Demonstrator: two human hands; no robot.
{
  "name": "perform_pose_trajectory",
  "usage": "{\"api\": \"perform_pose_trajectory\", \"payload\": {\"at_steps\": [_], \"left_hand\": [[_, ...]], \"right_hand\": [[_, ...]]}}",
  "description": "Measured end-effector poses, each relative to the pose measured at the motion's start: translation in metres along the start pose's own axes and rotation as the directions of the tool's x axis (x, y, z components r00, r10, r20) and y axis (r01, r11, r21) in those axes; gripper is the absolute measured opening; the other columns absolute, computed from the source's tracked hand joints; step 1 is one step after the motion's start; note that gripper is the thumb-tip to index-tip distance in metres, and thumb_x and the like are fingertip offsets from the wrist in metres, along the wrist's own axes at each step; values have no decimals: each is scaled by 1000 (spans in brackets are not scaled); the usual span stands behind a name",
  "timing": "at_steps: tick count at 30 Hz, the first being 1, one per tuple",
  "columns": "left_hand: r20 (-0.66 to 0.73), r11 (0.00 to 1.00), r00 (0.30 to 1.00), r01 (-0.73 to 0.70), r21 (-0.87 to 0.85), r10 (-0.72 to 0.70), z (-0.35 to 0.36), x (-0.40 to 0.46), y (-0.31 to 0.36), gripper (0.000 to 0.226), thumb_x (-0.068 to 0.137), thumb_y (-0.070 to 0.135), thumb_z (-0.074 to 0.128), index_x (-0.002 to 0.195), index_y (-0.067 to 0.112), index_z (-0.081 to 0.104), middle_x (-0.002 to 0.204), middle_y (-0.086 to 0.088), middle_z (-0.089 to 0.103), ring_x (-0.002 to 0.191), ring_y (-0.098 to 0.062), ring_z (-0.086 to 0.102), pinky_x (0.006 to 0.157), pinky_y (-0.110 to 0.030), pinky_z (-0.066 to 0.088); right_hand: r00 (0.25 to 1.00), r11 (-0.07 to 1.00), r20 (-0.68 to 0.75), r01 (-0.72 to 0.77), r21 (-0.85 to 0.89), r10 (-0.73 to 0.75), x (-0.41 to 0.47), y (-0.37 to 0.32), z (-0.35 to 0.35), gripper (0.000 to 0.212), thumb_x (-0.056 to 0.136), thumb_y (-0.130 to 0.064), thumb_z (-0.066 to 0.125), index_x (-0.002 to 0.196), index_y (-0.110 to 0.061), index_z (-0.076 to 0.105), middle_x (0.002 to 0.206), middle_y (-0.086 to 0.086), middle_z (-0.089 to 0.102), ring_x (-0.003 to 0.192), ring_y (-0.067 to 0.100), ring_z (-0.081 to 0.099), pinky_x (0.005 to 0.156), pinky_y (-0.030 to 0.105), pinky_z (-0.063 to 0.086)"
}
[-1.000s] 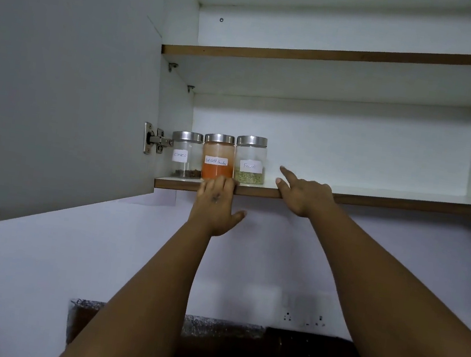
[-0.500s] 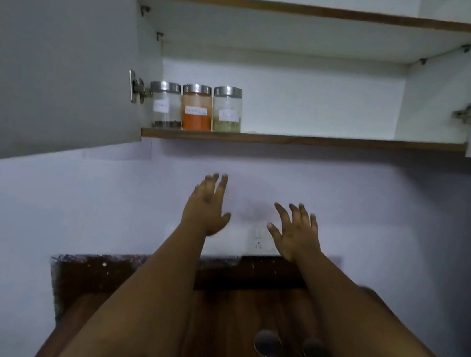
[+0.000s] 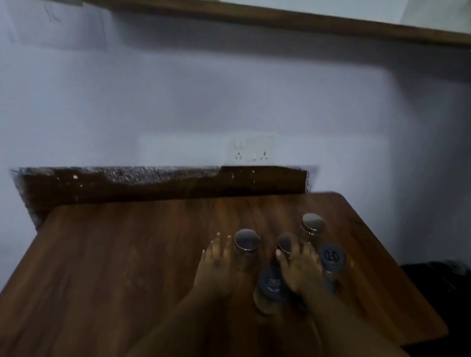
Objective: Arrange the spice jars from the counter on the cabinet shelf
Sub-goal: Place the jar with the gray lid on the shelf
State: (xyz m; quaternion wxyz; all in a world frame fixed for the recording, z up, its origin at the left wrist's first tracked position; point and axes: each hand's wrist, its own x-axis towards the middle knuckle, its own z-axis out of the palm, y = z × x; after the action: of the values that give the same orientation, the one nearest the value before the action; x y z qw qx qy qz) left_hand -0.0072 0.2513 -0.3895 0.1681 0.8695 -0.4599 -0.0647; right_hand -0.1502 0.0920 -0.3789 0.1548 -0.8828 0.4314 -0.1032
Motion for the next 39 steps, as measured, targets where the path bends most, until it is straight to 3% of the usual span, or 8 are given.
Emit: {"api": "perform_pose_trajectory", "payload": {"at_steps": [3, 9, 11, 15, 21, 27, 33, 39], "left_hand": [[-48, 997, 996, -79, 13, 79, 18, 0, 13, 90, 87, 65, -6, 150, 7, 23, 152, -27, 30, 138, -41, 35, 108, -57, 36], [142, 992, 990, 33, -121, -15, 66, 10, 10, 69, 94, 52, 30, 154, 21, 17, 162, -7, 6, 149, -30, 4, 117, -40, 8], [155, 982, 987, 66, -180, -38, 64, 11, 11, 86, 85, 63, 12, 155, 14, 11, 161, -17, 1, 146, -40, 4, 116, -48, 10], [242, 956, 962, 185, -229, -128, 67, 9, 4, 97, 89, 50, 55, 153, 13, -8, 156, -17, 12, 143, -37, 15, 115, -47, 22], [414, 789, 865, 455, -412, -283, 59, 5, -18, 119, 78, 50, 73, 153, 15, -13, 160, -17, 12, 147, -34, 16, 118, -45, 23], [131, 908, 989, 114, -402, -66, 28, -3, 7, 122, 66, 48, 84, 154, 22, 3, 158, -9, 0, 145, -30, 5, 115, -48, 27], [-108, 795, 978, 80, -602, -181, -3, 5, 7, 93, 57, 51, 84, 133, 25, 36, 125, 9, 40, 115, -10, 46, 89, -29, 49], [126, 457, 986, 164, -874, -112, -34, 3, -6, 63, 67, 29, 87, 118, 24, 50, 121, -4, 60, 104, -19, 64, 88, -41, 57]], "right_hand": [[993, 997, 103, 68, -47, -62, -10, 10, 28, 77, 90, -65, 40, 153, -29, 15, 158, 10, 20, 146, 32, 16, 117, 48, 21], [959, 991, 265, 119, -62, -99, -6, 12, 54, 92, 80, -66, 58, 153, -34, 11, 157, 11, 12, 144, 34, 15, 115, 47, 25], [942, 993, 323, 111, -39, -92, -2, 14, 59, 92, 81, -60, 61, 153, -36, 10, 158, 11, 8, 144, 36, 14, 115, 48, 26], [915, 998, 400, 59, -2, -53, 2, 15, 65, 76, 92, -52, 51, 153, -36, 8, 159, 8, -3, 142, 40, 10, 113, 50, 25], [955, 1000, 298, 20, -24, -12, 10, 1, 47, 66, 93, -60, 42, 150, -35, 18, 152, 15, 14, 136, 38, 23, 104, 49, 36], [976, 990, 214, -56, 126, 28, 20, -45, 5, 62, 94, -56, 44, 148, -26, 35, 148, 17, 34, 134, 40, 34, 108, 50, 28], [942, 821, 322, -112, 559, -91, 30, -78, -17, 41, 87, -61, 51, 119, -36, 57, 119, 4, 59, 108, 23, 58, 96, 40, 48], [918, 528, 347, -202, 825, -190, 24, -97, -37, 33, 79, -35, 75, 107, -20, 69, 111, 9, 69, 96, 26, 69, 87, 41, 56]]}}
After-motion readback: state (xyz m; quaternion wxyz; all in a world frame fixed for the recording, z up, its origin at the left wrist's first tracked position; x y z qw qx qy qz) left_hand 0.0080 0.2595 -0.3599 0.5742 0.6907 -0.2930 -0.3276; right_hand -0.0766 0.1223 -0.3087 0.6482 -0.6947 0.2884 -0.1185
